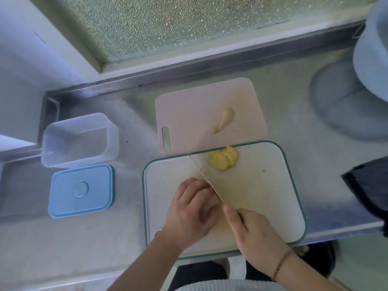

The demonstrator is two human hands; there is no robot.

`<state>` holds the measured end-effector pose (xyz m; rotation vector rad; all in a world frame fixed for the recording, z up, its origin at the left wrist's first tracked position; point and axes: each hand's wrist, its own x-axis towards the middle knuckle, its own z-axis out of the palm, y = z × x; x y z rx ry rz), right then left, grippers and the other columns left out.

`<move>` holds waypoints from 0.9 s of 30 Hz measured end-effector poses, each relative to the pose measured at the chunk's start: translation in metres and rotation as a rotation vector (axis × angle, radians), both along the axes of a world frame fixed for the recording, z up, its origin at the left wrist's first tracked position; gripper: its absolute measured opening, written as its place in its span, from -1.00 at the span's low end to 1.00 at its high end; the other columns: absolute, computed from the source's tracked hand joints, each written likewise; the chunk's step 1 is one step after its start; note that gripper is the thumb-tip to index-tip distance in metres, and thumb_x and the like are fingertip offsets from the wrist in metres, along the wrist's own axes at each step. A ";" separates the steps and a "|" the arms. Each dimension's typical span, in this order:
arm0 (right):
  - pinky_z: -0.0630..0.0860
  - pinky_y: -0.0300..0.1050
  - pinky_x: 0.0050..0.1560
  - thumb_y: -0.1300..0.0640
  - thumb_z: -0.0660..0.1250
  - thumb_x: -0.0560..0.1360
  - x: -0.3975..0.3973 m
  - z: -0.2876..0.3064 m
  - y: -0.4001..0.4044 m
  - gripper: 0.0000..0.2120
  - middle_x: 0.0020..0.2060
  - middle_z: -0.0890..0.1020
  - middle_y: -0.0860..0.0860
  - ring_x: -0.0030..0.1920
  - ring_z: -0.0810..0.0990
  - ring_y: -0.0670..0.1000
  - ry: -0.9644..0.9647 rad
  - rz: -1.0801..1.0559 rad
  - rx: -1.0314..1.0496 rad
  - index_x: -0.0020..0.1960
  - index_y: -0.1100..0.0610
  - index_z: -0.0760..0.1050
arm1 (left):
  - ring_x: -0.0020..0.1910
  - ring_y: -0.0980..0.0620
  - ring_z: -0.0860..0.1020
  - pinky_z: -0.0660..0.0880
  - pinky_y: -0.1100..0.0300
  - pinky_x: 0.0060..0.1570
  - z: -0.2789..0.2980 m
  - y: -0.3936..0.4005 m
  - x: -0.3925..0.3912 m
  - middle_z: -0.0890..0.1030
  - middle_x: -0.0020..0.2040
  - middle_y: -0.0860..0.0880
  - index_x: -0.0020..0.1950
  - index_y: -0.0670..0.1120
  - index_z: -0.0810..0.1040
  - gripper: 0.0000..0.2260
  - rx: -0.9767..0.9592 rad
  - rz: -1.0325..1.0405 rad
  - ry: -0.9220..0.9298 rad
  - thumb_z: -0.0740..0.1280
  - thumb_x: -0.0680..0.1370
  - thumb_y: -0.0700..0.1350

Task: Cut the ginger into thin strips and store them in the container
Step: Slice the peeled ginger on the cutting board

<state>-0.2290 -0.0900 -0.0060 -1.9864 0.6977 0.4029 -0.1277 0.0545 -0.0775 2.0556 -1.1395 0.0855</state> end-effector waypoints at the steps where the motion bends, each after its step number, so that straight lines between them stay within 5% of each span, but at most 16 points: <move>1: 0.36 -0.26 -0.34 -0.34 -0.07 0.46 0.000 -0.001 0.002 -0.47 -0.51 0.42 -0.03 -0.46 0.40 -0.13 0.000 0.010 0.003 -0.38 0.05 0.34 | 0.16 -0.09 0.53 0.51 0.02 0.22 -0.002 0.000 -0.002 0.62 0.09 -0.13 0.10 -0.18 0.62 -0.68 -0.014 0.018 0.009 0.57 0.38 -0.23; 6: 0.34 -0.24 -0.38 -0.37 -0.07 0.42 -0.005 0.003 0.003 -0.47 -0.55 0.45 -0.05 -0.45 0.43 -0.10 -0.032 -0.018 0.007 -0.42 0.03 0.29 | 0.12 -0.18 0.57 0.55 -0.04 0.14 -0.010 -0.001 -0.006 0.64 0.01 -0.15 0.00 -0.17 0.65 -0.83 -0.059 0.076 -0.013 0.52 0.43 -0.21; 9: 0.32 -0.24 -0.40 -0.41 -0.08 0.46 -0.016 0.014 0.005 -0.40 -0.51 0.47 -0.09 -0.47 0.40 -0.07 -0.026 -0.023 0.045 -0.39 0.06 0.33 | 0.10 -0.17 0.58 0.56 -0.02 0.11 -0.009 -0.002 -0.004 0.60 0.02 -0.11 -0.03 -0.10 0.53 -0.70 -0.085 0.053 -0.036 0.56 0.35 -0.28; 16: 0.36 -0.28 -0.32 -0.67 -0.29 0.17 -0.025 0.026 0.014 -0.20 -0.38 0.53 -0.09 -0.40 0.47 -0.12 0.035 -0.096 0.009 -0.24 -0.05 0.37 | 0.09 -0.07 0.55 0.58 -0.01 0.10 -0.003 -0.002 0.004 0.62 -0.05 -0.10 -0.20 -0.26 0.67 -0.92 -0.064 -0.011 -0.116 0.52 0.35 -0.33; 20: 0.37 -0.38 -0.22 -0.67 -0.34 0.18 -0.027 0.034 0.021 -0.13 -0.15 0.53 -0.24 -0.25 0.50 -0.22 -0.010 -0.149 -0.083 -0.31 -0.01 0.44 | 0.03 -0.07 0.54 0.51 0.11 0.23 -0.004 -0.002 0.005 0.65 -0.15 -0.15 -0.21 -0.29 0.65 -0.82 -0.009 0.006 -0.117 0.59 0.28 -0.31; 27: 0.38 -0.34 -0.24 -0.64 -0.36 0.22 -0.023 0.033 0.022 -0.15 -0.18 0.54 -0.21 -0.25 0.50 -0.17 0.025 -0.096 -0.111 -0.35 0.01 0.38 | 0.09 -0.11 0.55 0.46 0.17 0.23 -0.002 -0.004 0.002 0.62 0.00 -0.12 0.01 -0.12 0.53 -0.62 -0.050 0.012 -0.083 0.58 0.30 -0.32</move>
